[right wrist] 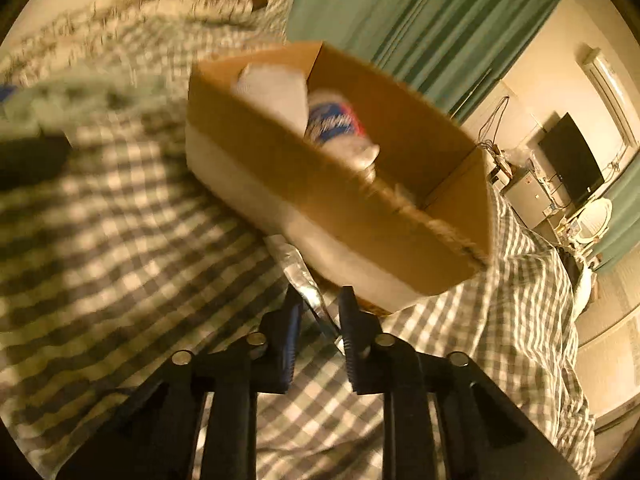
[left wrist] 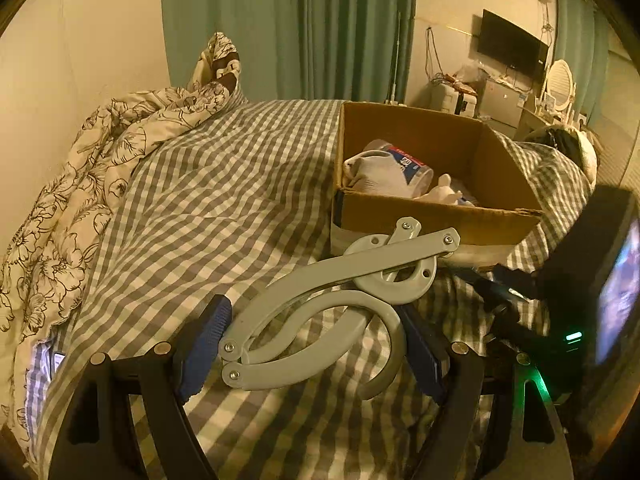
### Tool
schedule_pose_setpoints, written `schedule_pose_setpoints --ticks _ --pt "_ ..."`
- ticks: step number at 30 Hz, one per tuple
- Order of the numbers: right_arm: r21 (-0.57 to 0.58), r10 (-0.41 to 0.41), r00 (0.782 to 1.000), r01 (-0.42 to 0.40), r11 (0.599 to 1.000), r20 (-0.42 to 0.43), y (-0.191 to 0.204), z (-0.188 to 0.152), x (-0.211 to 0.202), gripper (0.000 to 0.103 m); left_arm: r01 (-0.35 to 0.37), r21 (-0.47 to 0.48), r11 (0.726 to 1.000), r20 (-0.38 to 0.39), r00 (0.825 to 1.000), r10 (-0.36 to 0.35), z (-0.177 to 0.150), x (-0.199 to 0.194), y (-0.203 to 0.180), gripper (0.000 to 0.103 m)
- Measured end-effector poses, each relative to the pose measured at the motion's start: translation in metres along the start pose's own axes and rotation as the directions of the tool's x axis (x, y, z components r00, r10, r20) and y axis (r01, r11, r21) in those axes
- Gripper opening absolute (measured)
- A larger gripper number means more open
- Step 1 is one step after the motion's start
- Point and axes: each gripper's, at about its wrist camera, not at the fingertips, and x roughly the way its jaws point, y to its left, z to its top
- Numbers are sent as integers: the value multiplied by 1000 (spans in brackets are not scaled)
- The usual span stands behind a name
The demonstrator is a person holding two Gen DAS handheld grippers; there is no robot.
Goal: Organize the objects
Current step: 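Grasp the teal card with the right gripper while the left holds the clip, then drop the grey clip and teal card into the box, opening both grippers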
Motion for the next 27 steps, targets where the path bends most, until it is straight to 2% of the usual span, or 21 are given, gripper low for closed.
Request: schedule_pose_setpoints --ticks 3,11,19,27 --pt "44 46 999 -47 998 26 -9 5 -14 7 4 6 1000 11 1000 -4 0 -10 -4 83" --pt "160 139 977 -164 973 160 -27 18 -93 7 25 14 1000 65 998 -25 8 -45 -11 83" --pt "192 132 946 -195 962 298 -65 51 -159 7 14 58 998 170 985 -23 39 -77 -24 83" --pt "220 111 921 -204 954 372 -112 97 -169 7 13 109 994 261 965 -41 97 -75 -49 83"
